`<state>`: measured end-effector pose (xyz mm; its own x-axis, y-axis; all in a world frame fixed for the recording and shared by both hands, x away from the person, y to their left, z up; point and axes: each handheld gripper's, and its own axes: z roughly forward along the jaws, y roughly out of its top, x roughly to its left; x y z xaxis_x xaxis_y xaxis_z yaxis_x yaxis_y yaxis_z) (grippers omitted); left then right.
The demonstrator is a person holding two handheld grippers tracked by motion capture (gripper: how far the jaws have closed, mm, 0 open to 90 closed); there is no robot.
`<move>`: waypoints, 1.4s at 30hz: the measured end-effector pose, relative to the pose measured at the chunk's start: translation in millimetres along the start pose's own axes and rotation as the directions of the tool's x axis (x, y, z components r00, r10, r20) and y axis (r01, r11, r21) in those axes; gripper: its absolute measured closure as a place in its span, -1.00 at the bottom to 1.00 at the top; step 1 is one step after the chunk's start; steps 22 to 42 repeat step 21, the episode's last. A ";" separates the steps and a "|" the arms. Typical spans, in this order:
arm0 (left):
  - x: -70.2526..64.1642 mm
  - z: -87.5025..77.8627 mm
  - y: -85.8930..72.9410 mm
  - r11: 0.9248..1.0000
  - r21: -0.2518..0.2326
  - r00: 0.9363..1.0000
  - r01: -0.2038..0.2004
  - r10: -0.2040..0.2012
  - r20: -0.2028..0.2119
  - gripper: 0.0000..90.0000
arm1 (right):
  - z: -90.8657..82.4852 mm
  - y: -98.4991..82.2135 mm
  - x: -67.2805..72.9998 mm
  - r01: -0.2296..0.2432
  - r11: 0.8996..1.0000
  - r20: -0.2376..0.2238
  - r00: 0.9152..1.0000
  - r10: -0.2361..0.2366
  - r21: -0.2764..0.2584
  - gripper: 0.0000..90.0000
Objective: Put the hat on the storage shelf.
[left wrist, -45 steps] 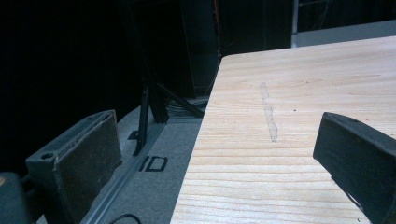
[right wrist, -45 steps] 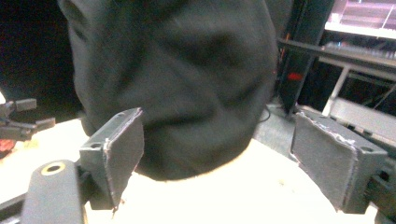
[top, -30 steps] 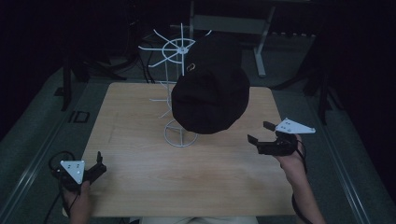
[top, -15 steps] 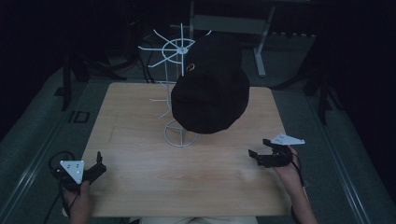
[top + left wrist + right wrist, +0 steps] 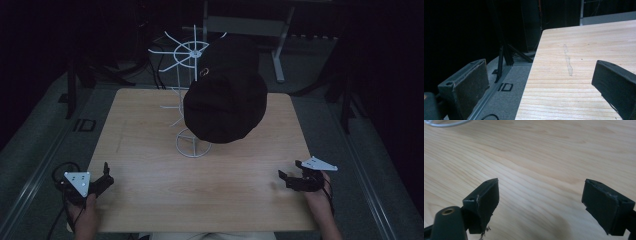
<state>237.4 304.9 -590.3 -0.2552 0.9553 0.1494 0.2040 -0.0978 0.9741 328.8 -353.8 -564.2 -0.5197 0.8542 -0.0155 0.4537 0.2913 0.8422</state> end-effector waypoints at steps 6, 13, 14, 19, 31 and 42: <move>0.1 0.0 0.0 1.000 0.001 1.000 0.000 0.000 -0.001 -0.97 | -10.4 -14.5 -8.3 -0.042 0.998 0.124 0.991 0.048 -0.053 -0.68; 0.0 0.0 0.1 1.000 0.002 1.000 0.000 0.000 -0.001 -0.97 | -18.6 -20.6 -14.4 -0.051 0.993 0.240 0.968 0.075 -0.107 -0.68; 0.0 0.1 0.1 1.000 0.002 1.000 -0.002 0.002 0.000 -0.97 | -19.4 -21.0 -15.1 -0.051 0.992 0.248 0.966 0.078 -0.114 -0.68; 0.0 0.1 0.0 1.000 0.002 1.000 0.000 0.000 -0.001 -0.97 | -19.6 -21.2 -17.2 -0.059 0.993 0.252 0.964 0.084 -0.106 -0.68; 0.0 0.0 0.0 1.000 0.001 1.000 0.000 0.000 -0.001 -0.97 | -19.0 -20.9 -17.1 -0.054 0.993 0.258 0.963 0.079 -0.100 -0.68; 0.0 0.0 0.0 1.000 0.001 1.000 0.000 0.000 -0.001 -0.97 | -19.0 -20.9 -17.1 -0.054 0.993 0.258 0.963 0.079 -0.100 -0.68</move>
